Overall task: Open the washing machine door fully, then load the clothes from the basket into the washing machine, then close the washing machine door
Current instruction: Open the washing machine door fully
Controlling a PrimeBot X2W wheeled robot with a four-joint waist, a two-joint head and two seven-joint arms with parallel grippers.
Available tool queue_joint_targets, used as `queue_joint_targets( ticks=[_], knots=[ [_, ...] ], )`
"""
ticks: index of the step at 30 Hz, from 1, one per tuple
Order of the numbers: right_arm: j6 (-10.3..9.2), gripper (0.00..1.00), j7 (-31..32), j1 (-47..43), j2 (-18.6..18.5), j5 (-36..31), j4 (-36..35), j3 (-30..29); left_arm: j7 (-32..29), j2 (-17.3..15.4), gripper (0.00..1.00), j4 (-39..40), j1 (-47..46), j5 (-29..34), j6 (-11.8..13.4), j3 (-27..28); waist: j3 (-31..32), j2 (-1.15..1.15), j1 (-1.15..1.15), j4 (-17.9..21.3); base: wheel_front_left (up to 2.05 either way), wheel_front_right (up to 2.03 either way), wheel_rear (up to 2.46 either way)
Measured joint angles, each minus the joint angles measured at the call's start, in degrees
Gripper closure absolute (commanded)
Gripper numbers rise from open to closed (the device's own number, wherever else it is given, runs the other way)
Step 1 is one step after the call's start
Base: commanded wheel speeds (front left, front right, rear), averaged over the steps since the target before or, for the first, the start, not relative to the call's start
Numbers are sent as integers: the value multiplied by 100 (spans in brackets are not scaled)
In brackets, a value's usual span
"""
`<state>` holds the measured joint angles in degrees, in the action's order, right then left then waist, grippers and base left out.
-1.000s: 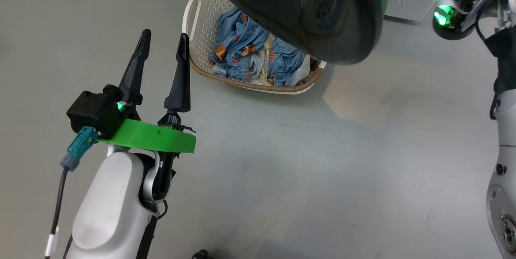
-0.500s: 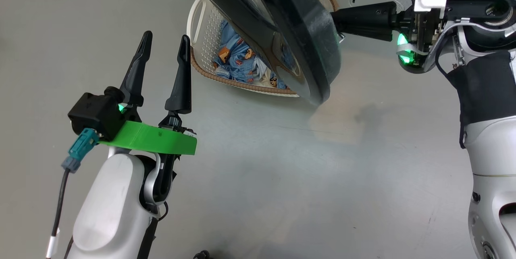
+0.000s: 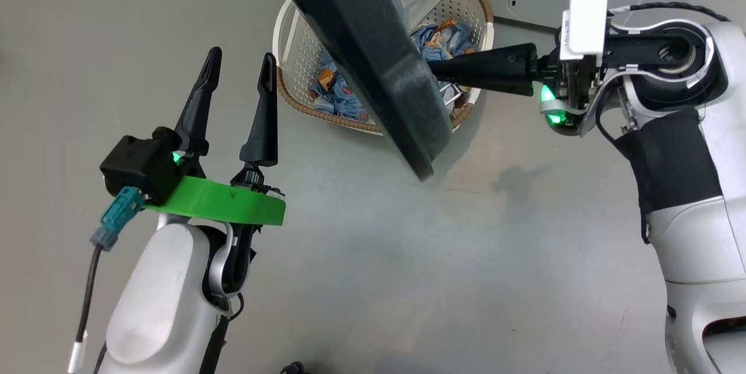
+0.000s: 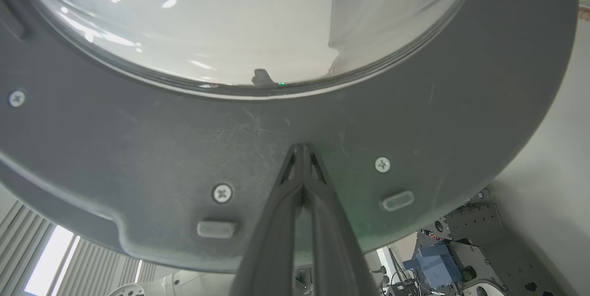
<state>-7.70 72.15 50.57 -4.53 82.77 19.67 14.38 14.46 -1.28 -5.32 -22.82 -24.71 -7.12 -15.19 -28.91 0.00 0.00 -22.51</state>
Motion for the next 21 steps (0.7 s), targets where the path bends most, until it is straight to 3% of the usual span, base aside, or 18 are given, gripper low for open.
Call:
queue_joint_targets(
  ticks=[14, 21],
  knots=[
    [0, 100, -517, -304, -11, 686, -250, 940, 0, 0, 0, -16, 0, 0, 0, -76, 63, 0, 0, -44, 0, 0, 0],
    [0, 100, -836, -337, -10, 803, -272, 1045, 0, 0, 0, -83, 10, -1, 0, -33, 153, 0, 0, -30, 0, 0, 0]
  ],
)
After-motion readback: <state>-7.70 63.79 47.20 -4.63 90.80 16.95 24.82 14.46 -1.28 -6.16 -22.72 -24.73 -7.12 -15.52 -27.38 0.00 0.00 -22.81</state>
